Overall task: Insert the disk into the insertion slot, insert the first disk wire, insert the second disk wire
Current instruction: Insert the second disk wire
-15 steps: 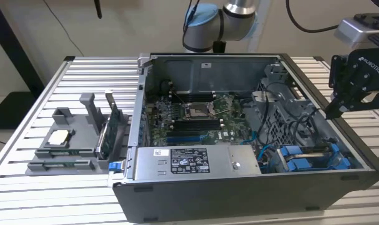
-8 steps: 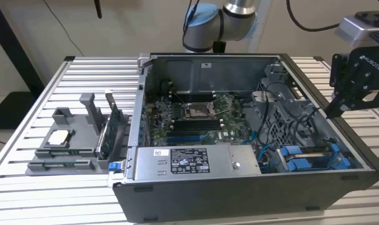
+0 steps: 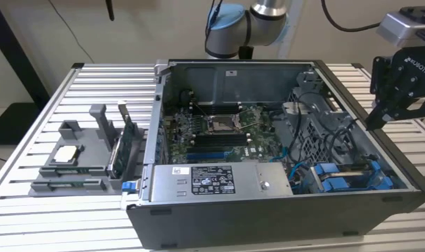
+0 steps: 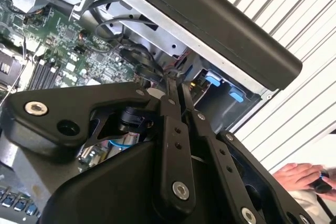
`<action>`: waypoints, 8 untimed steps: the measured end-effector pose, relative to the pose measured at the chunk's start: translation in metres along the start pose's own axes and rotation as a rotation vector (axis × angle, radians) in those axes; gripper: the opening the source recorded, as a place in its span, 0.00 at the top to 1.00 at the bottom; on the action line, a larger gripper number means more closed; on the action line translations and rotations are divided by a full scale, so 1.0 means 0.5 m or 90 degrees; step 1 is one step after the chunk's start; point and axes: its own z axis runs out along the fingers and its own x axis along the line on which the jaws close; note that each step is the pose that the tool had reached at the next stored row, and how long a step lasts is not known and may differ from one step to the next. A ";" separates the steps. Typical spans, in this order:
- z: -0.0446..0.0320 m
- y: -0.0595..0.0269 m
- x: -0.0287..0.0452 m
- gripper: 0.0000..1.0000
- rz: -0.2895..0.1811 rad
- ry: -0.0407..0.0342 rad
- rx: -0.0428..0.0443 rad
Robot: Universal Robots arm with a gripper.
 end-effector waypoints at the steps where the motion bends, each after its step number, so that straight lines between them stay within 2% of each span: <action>1: -0.001 0.002 0.000 0.84 0.000 0.0000 0.0002; 8: -0.006 0.017 0.000 0.84 0.000 0.0003 0.0027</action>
